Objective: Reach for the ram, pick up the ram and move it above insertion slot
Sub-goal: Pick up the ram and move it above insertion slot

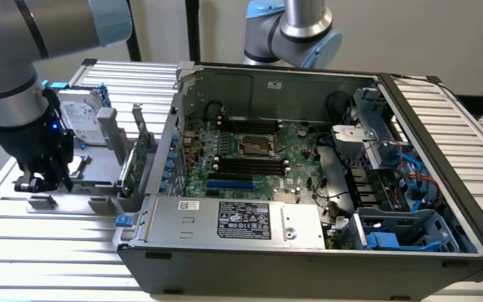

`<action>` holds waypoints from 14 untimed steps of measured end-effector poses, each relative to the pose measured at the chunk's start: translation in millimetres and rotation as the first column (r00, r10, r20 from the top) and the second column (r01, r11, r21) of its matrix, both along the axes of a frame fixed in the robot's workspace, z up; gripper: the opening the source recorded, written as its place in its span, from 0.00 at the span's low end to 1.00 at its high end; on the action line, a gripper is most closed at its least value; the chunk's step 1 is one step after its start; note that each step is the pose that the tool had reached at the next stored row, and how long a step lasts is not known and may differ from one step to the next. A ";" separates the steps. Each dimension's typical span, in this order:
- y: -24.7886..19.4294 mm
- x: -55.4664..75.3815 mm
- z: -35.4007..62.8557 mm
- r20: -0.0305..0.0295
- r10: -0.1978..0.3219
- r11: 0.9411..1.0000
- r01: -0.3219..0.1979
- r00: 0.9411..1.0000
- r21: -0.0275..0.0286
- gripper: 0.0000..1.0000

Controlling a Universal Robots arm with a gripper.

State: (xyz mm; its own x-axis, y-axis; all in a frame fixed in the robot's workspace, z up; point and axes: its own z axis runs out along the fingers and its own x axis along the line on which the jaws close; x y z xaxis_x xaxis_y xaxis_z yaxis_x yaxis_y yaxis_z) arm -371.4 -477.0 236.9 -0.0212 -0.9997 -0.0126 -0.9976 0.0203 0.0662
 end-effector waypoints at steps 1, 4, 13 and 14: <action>0.0 0.3 3.8 0.000 0.000 1.000 0.000 1.000 0.000 0.13; 0.0 2.2 16.0 0.000 0.000 1.000 0.000 1.000 0.000 0.13; 0.0 17.0 54.2 0.000 0.000 1.000 0.000 1.000 0.005 0.13; 0.0 19.1 58.4 0.000 0.000 1.000 0.000 1.000 0.005 0.13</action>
State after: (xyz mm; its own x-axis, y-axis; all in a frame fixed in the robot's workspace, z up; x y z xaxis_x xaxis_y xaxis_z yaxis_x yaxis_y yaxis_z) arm -352.3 -476.9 295.3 -0.0212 -0.9996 -0.0178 -0.9976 0.0200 0.0661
